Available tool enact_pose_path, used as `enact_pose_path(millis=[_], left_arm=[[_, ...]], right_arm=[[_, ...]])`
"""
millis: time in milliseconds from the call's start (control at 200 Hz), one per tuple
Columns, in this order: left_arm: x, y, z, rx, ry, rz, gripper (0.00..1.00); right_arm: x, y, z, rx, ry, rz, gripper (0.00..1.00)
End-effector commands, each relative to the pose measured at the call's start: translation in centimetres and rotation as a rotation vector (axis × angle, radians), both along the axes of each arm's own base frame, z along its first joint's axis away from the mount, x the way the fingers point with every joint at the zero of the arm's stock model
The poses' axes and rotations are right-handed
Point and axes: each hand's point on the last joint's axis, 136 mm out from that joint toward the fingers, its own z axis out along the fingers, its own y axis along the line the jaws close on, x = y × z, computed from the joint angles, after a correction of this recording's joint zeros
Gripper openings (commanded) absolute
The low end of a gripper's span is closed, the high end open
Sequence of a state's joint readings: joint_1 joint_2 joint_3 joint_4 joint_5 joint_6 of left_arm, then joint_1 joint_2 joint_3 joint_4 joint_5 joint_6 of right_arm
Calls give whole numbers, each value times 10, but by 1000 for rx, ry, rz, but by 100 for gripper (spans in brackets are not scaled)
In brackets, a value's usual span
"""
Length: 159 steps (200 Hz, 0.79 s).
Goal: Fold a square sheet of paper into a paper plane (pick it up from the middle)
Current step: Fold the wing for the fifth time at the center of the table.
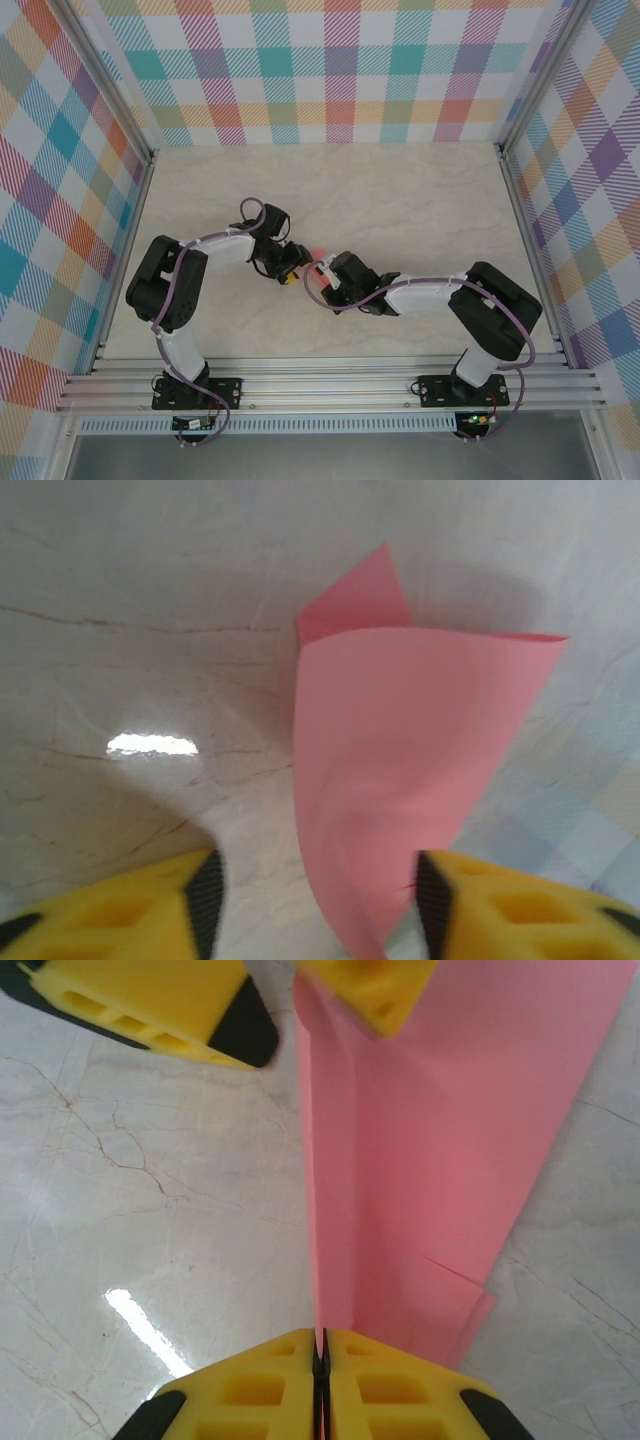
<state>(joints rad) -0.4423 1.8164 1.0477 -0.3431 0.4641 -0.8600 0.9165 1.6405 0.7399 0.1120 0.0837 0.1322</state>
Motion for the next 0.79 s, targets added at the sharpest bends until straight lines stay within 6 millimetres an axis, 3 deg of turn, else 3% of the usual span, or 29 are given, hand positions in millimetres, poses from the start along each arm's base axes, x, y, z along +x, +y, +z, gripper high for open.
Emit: enact_pose_path(millis=[0,140,250,375,540,790], left_arm=[[-4,-2,2,-7,39,-55,41],[-7,-1,2,17,60,-107,14],[-10,1,2,33,74,-142,11],[-14,0,2,33,96,-193,0],[-24,-2,2,13,146,-258,0],[-28,-7,2,-18,176,-257,0]], right_arm=[[-8,6,3,16,1,62,11],[-15,7,-2,16,33,85,11],[-16,4,-8,4,51,81,11],[-17,2,-10,2,61,79,11],[-21,0,-14,-8,80,100,13],[-17,13,-10,32,101,91,17]])
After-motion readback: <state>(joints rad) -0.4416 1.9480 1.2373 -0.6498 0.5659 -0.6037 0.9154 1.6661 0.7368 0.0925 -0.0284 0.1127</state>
